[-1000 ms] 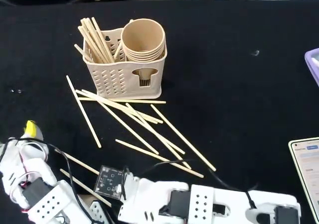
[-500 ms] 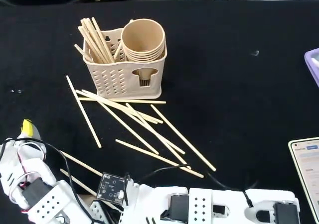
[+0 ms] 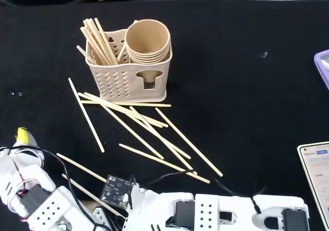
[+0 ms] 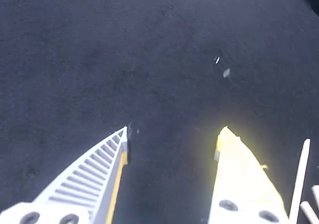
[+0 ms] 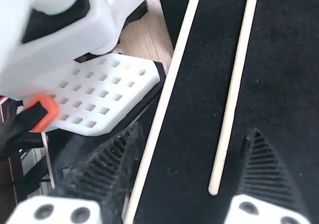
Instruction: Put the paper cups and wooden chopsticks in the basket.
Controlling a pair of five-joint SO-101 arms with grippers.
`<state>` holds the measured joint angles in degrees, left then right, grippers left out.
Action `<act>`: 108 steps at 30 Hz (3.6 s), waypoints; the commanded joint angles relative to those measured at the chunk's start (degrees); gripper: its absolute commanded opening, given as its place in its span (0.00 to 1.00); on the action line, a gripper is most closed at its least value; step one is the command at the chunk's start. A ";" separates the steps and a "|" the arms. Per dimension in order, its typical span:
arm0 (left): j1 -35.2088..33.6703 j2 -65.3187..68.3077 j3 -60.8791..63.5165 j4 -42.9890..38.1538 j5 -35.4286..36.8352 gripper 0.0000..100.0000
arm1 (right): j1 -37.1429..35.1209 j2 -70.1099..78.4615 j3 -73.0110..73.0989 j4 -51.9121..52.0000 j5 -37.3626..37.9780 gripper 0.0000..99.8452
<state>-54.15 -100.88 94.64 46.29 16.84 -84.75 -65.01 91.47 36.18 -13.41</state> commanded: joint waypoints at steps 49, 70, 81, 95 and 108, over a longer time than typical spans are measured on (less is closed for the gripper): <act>-1.27 42.46 -18.95 -9.93 0.62 0.29 | 14.86 39.78 -29.85 -0.53 16.00 0.18; -1.36 42.46 -18.95 -9.85 0.62 0.29 | 18.02 59.38 -42.33 2.55 16.00 0.06; -1.36 42.46 -18.95 -9.85 0.62 0.29 | 27.96 57.19 -43.03 15.38 20.13 0.01; -1.36 42.46 -18.95 -9.85 0.62 0.29 | 31.12 24.84 -34.33 18.55 22.51 0.01; -0.84 42.46 -18.77 -9.85 0.62 0.29 | 47.12 1.19 -40.04 -4.48 22.15 0.01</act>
<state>-54.95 -58.51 79.08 36.88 16.84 -38.86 -59.30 55.43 39.60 8.40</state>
